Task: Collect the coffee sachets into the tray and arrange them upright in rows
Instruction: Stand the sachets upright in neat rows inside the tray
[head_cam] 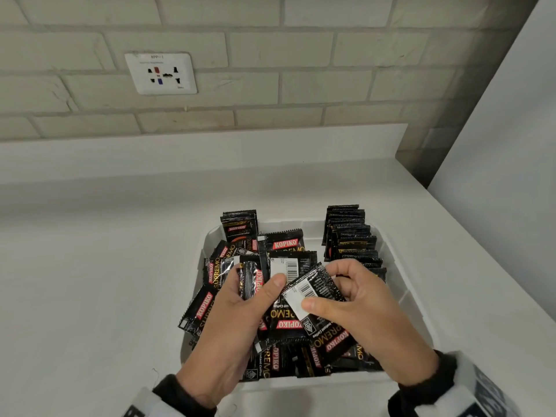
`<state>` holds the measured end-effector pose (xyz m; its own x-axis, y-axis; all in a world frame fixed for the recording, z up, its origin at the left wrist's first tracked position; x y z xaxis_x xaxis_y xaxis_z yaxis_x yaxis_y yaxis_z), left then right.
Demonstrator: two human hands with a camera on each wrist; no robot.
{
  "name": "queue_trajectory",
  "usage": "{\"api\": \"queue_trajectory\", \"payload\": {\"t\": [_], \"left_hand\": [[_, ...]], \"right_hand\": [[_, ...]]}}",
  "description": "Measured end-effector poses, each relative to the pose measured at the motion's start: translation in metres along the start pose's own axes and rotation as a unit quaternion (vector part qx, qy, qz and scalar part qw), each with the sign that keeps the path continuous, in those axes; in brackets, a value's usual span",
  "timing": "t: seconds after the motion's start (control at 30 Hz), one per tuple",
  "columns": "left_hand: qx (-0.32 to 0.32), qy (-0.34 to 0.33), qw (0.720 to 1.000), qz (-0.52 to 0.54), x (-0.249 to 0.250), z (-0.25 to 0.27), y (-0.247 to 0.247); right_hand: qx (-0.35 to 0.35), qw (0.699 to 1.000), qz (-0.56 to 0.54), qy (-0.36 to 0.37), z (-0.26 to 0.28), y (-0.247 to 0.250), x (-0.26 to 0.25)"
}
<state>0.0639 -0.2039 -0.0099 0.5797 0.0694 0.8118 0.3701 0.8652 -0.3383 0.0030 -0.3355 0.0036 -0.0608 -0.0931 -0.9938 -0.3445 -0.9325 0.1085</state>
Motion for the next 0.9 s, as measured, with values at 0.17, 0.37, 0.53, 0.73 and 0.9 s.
{"api": "queue_trajectory", "payload": {"t": [0.17, 0.37, 0.53, 0.73, 0.9], "left_hand": [[-0.006, -0.007, 1.0, -0.001, 0.001, 0.0, -0.001], [-0.008, 0.021, 1.0, 0.022, -0.005, -0.002, 0.003], [0.016, 0.012, 1.0, -0.014, -0.002, -0.003, 0.01], [0.015, -0.035, 0.991, -0.125, 0.012, 0.002, 0.01], [-0.051, -0.026, 0.984, -0.168, 0.016, 0.008, -0.008]], "right_hand": [[-0.005, 1.0, 0.0, 0.005, 0.003, 0.0, 0.001], [-0.043, 0.998, -0.026, -0.023, 0.005, 0.004, 0.004], [-0.058, 0.998, 0.01, 0.032, 0.01, 0.019, -0.019], [0.004, 0.851, 0.261, 0.455, 0.028, 0.044, -0.106], [-0.09, 0.612, 0.538, 0.572, 0.034, 0.016, -0.102]]}}
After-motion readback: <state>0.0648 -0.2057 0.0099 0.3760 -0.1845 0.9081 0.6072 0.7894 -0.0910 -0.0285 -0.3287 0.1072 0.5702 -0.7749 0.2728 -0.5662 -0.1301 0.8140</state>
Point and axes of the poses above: each hand's wrist, its own z-axis away from the middle knuckle, its own y-axis out of the back of the hand, x = y × z, the point moved 7 cm from there along -z, towards the middle knuckle, and after that the axes turned 11 degrees about y, right-handed, at the moved point
